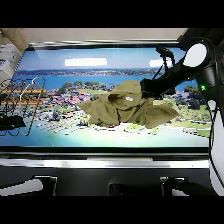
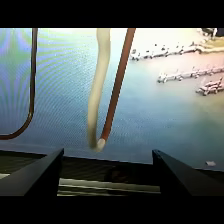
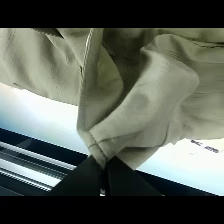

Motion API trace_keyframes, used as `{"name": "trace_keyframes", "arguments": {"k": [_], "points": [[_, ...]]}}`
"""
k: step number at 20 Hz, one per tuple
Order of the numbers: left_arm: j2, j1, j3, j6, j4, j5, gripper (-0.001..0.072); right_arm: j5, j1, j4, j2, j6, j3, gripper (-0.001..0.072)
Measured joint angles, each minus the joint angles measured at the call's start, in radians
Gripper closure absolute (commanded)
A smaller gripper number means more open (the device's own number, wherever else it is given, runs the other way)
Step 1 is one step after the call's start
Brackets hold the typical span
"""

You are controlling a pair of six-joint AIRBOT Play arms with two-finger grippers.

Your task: Fold the clothes and pants, and hang the long-sleeved shirts on hangers.

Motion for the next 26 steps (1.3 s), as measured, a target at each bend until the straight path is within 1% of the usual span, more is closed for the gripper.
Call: {"name": "trace_keyframes", "arguments": {"k": [8,9,10,14,15,16,17,18,20,21,26], "points": [[-0.051,0.000,-0.060,0.059,0.000,0.054,0.0115,-0.024,0.000,-0.002,0.000,0.000,0.000,0.0680],[-0.058,0.000,-0.063,0.063,0.000,0.058,0.0131,-0.026,0.000,-0.002,0.000,0.000,0.000,0.0680],[-0.065,0.000,-0.064,0.068,0.000,0.062,0.0204,-0.028,0.000,-0.002,0.000,0.000,0.000,0.0680],[-0.095,-0.001,-0.068,0.073,-0.010,0.072,0.0216,-0.035,0.000,-0.008,0.000,0.000,0.000,0.0680],[-0.100,-0.001,-0.069,0.074,-0.014,0.074,0.0254,-0.036,0.000,-0.011,0.000,0.000,0.000,0.0680],[-0.105,-0.001,-0.070,0.075,-0.016,0.076,0.0327,-0.037,0.000,-0.014,0.000,0.000,0.000,0.0680],[-0.108,-0.001,-0.071,0.077,-0.017,0.077,0.0374,-0.038,0.000,-0.015,0.000,0.000,0.000,0.0680],[-0.111,-0.001,-0.072,0.079,-0.018,0.077,0.0504,-0.038,0.000,-0.019,0.000,0.000,0.000,0.0680],[-0.113,0.000,-0.074,0.089,-0.017,0.076,0.0663,-0.038,0.000,-0.022,0.000,0.000,0.000,0.0680],[-0.113,0.000,-0.074,0.108,-0.014,0.072,0.0680,-0.039,0.000,-0.023,0.000,0.000,0.000,0.0680],[-0.099,0.000,-0.053,0.138,-0.009,0.038,0.0683,-0.046,0.000,-0.026,0.000,0.000,0.000,0.0680]]}}
